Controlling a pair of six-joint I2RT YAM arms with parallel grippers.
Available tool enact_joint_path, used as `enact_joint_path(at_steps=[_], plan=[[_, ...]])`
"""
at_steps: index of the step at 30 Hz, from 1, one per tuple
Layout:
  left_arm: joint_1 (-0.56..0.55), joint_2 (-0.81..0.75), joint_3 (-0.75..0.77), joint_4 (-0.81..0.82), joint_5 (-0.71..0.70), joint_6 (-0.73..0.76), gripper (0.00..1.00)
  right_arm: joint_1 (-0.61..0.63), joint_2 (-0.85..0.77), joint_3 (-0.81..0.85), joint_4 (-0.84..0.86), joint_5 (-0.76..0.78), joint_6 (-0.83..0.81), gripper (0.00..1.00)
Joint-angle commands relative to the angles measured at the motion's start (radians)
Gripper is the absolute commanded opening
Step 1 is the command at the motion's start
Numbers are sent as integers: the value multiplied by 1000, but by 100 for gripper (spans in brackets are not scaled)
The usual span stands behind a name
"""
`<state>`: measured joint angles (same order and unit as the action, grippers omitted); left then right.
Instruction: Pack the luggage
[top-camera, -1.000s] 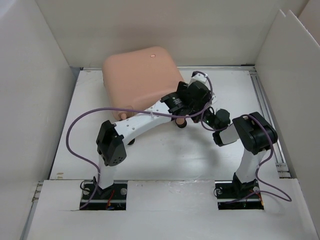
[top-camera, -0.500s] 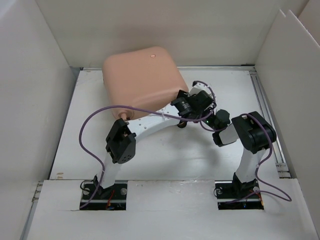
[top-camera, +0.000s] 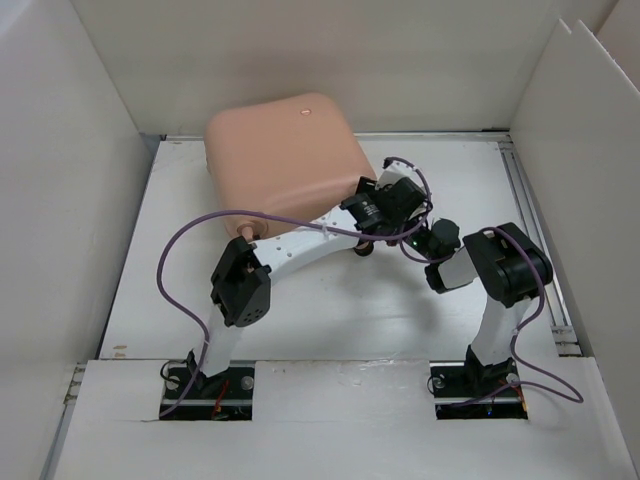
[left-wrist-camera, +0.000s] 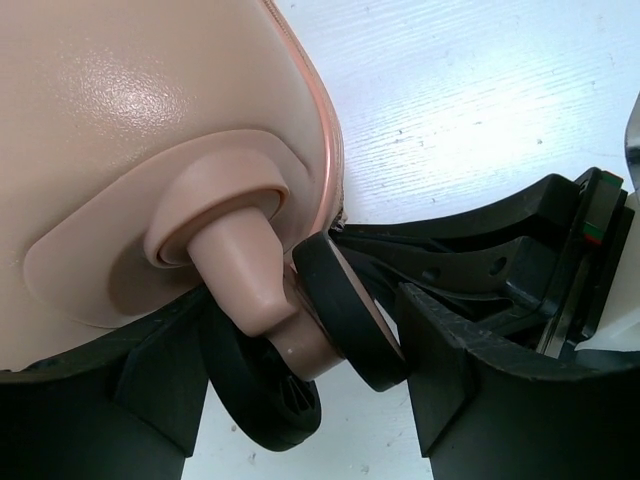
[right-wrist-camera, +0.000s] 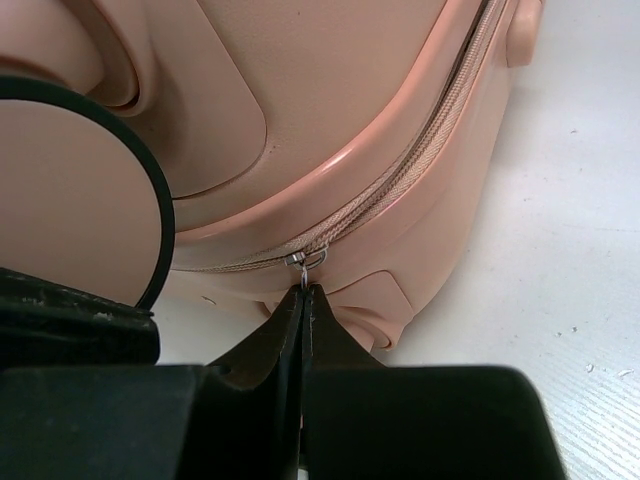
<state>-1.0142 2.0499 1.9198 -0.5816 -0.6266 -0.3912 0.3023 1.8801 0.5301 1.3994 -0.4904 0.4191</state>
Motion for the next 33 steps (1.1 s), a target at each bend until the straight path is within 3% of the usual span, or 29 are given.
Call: enact_joint_path(at_steps=[1,2,3,4,9,14,17,18,22,26,33], plan=[[57,-16,-30,35,-74,-5,37,34,34,5,328,-96,12,0],[69,-16,-50,45,-61,-5,14,34,34,14,328,-96,12,0],[69,-16,-60,55,-52,-5,2,25,34,15,317,-96,12,0],[83,-16,-70,65,-51,-5,0,24,34,15,317,-96,12,0],[83,-62,-157,74,-96,17,0,3,21,2,257,-96,-9,0],[92,-138,-298,108,-114,103,0,-29,-90,2,-35,-48,-159,0],[129,-184,-332,106,-4,115,0,-29,-163,28,-215,-21,-272,0],[161,-215,-332,106,105,115,0,-29,-179,40,-243,-11,-288,0],[224,-304,-410,152,330,204,0,-55,-200,112,-378,9,-359,0],[235,-365,-484,163,363,305,0,-68,-180,203,-482,-11,-419,0],[235,-448,-588,186,438,405,0,-97,-159,281,-557,119,-439,0]])
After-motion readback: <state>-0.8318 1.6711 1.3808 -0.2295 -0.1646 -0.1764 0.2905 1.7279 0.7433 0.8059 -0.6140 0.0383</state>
